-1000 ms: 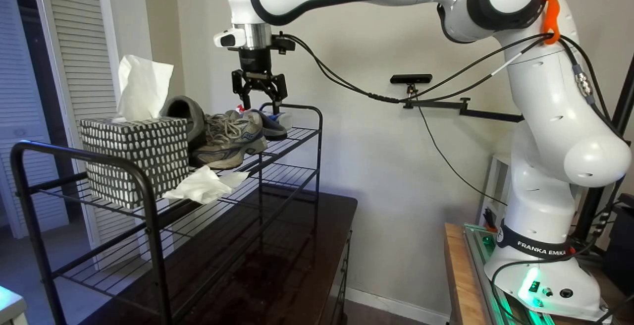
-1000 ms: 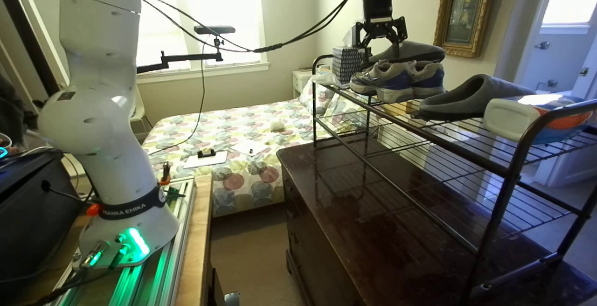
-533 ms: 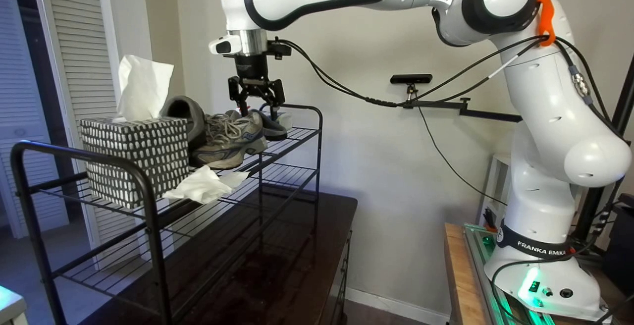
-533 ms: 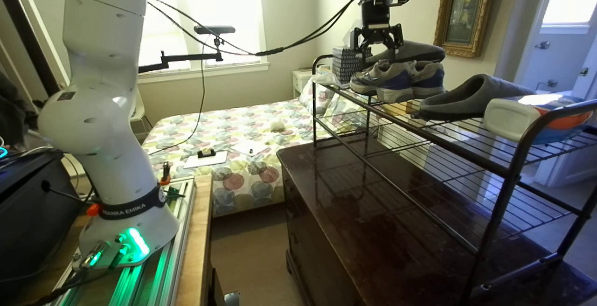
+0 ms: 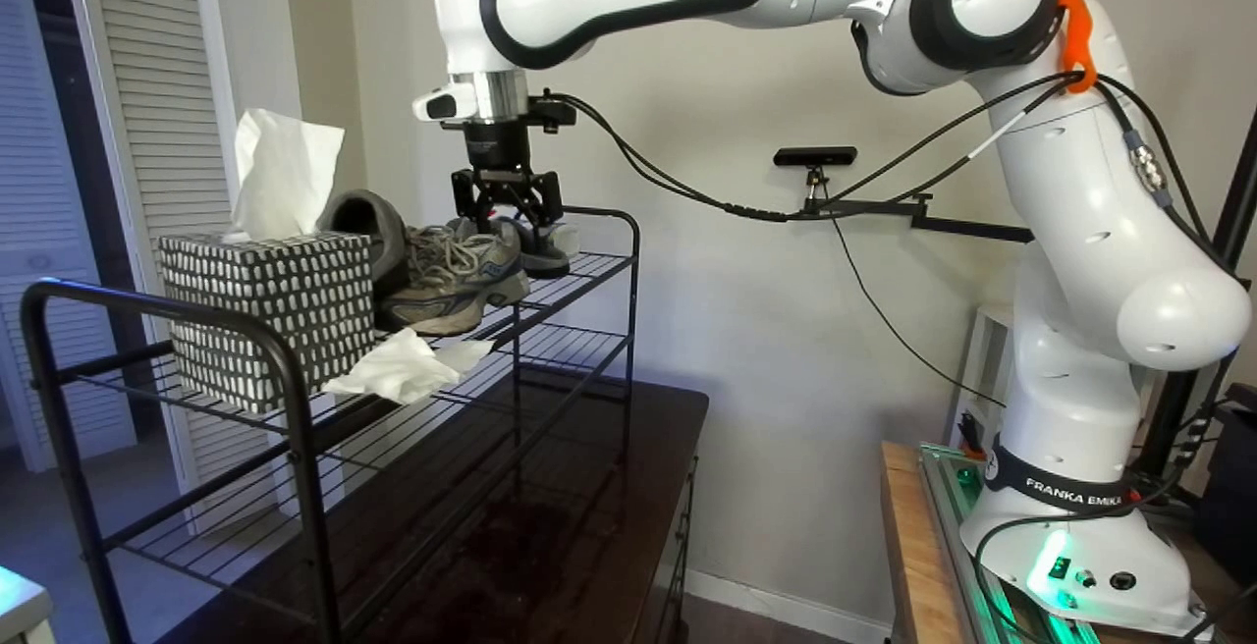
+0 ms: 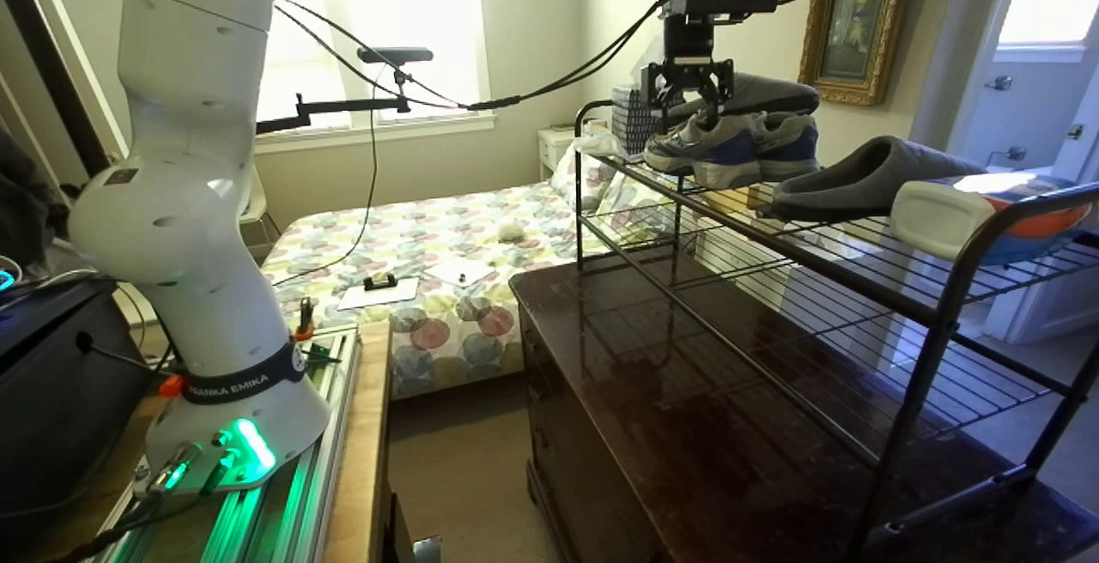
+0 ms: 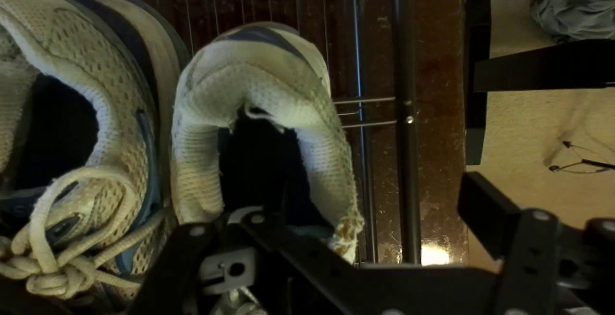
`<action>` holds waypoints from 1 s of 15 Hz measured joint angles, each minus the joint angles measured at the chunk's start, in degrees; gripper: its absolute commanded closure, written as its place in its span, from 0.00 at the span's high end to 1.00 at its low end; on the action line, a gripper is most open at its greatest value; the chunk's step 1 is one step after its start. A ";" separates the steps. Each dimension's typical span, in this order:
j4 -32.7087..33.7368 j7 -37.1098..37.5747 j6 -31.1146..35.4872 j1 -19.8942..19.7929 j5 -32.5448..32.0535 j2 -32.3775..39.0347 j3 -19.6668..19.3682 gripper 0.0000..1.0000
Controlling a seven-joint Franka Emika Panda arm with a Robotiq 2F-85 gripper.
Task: Shift one sneaker to the bottom shelf
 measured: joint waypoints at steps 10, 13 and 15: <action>1.77 0.02 -0.02 -0.09 0.11 2.64 0.00 0.11; 2.20 0.02 -0.03 -0.07 0.11 2.69 0.00 0.01; 2.29 0.02 -0.20 -0.07 0.11 2.69 0.00 0.03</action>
